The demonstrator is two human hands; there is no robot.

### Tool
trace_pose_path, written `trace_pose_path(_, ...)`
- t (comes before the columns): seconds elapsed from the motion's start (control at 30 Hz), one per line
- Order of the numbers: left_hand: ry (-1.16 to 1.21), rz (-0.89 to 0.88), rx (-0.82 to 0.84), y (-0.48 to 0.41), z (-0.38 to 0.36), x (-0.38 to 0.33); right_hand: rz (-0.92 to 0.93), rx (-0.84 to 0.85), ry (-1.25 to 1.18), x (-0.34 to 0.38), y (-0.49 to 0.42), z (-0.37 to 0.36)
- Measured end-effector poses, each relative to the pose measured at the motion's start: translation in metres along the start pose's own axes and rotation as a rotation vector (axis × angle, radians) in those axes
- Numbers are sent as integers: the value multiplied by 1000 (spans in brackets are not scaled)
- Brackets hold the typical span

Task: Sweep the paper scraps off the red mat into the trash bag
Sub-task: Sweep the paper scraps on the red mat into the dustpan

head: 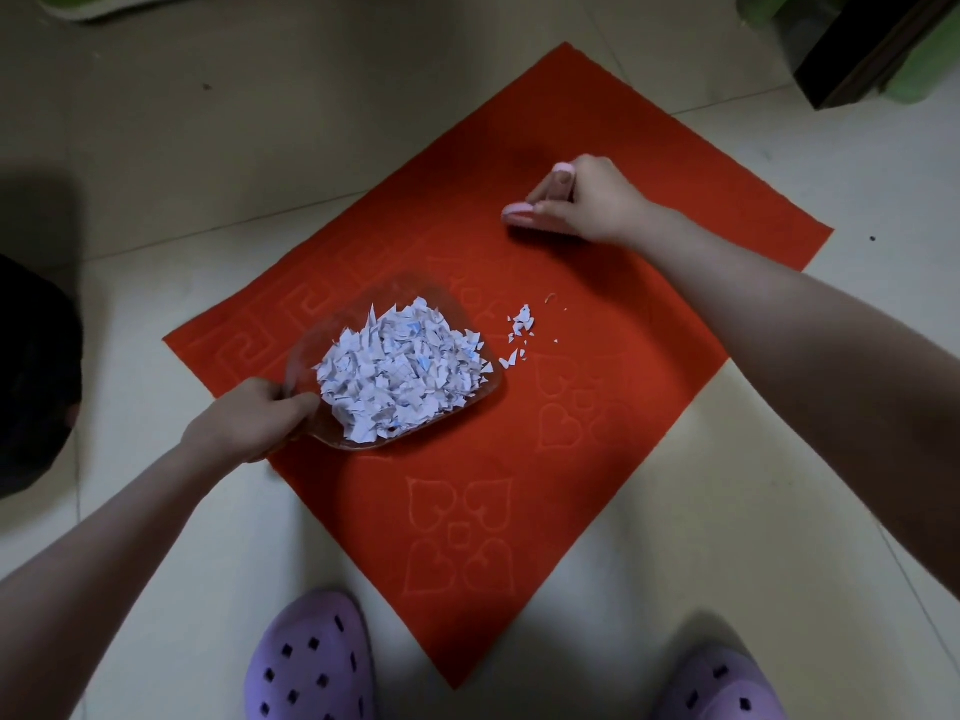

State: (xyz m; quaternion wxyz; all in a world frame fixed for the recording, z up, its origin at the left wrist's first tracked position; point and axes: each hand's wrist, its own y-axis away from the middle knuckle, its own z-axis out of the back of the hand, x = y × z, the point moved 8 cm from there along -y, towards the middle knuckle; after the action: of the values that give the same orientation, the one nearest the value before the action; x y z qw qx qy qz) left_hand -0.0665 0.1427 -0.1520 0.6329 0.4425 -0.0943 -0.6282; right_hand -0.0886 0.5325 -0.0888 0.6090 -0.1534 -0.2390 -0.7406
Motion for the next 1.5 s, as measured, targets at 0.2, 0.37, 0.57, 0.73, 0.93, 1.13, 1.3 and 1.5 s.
trace_pose_path(0.2, 59, 9, -12, -7, 0, 8, 7, 193, 11, 4, 42, 31)
trace_pose_path(0.37, 61, 6, -14, -7, -1, 6, -88, -152, -15, -4, 11, 46)
trace_pose_path(0.57, 24, -4, -11, 2, 3, 4, -91, -26, 52, 2, 0, 4)
trace_pose_path(0.73, 45, 1, -26, 1, 3, 5, -5, 190, 39, 11, 42, 19)
trace_pose_path(0.93, 8, -6, -34, -4, -3, -3, -121, -145, 26, -17, 36, 46)
trace_pose_path(1.13, 16, -9, -38, -4, -1, -5, -145, -106, 31, -15, 34, 13)
trace_pose_path(1.3, 41, 9, -48, -2, 3, -3, -48, -37, -70, -3, 59, 23)
trace_pose_path(1.5, 27, 7, -37, 0, -3, -10, -312, -391, 6, -52, 56, 56)
